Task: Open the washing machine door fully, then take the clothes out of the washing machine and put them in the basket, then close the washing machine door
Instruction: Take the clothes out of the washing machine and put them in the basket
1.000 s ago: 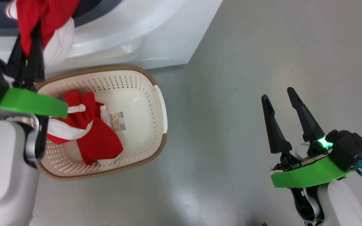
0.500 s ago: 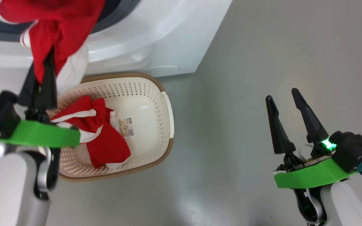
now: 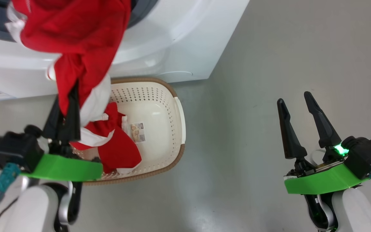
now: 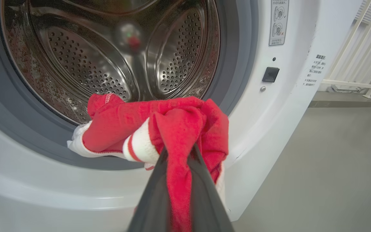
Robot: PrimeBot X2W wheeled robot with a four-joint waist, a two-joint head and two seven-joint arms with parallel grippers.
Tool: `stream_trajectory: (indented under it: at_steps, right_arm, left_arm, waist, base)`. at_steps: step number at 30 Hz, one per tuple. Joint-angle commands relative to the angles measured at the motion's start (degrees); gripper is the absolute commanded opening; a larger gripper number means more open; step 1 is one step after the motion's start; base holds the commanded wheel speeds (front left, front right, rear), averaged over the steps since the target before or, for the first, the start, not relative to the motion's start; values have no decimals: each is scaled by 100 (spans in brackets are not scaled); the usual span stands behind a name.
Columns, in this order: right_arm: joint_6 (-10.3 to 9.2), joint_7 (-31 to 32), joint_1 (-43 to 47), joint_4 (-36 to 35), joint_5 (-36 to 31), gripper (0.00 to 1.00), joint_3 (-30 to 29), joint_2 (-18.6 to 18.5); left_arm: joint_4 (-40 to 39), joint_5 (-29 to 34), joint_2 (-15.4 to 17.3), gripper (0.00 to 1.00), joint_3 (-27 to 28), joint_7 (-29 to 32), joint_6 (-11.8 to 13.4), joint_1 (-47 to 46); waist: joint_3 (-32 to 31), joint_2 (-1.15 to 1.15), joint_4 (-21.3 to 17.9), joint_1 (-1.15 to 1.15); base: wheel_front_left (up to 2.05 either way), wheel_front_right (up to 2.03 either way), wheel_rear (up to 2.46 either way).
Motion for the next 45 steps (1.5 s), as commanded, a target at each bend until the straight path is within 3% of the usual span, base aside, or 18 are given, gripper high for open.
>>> stream_trajectory:
  at_steps: [1,12,29,45]
  right_arm:
    - [36,-35,137,-147,-87,100,95,-41]
    - [36,-35,195,-126,-113,100,96,-41]
    - [36,-35,110,-220,-140,100,198,-41]
    - [36,-35,-163,-212,-53,100,330,-41]
  left_arm:
    - [-206,-49,88,0,118,-41,49,158]
    - [164,-218,-98,0,-98,13,8,528]
    - [2823,-401,-463,0,-264,-363,-349,-213]
    - [4831,-476,-497,0,-185,-448,-686,-1298]
  waist:
    - [-96,0,71,0]
    - [-343,0,195,0]
    - [142,0,110,0]
    - [879,0,-150,0]
  base:
    - [0,0,0]
    - [0,0,0]
    - [0,0,0]
    - [0,0,0]
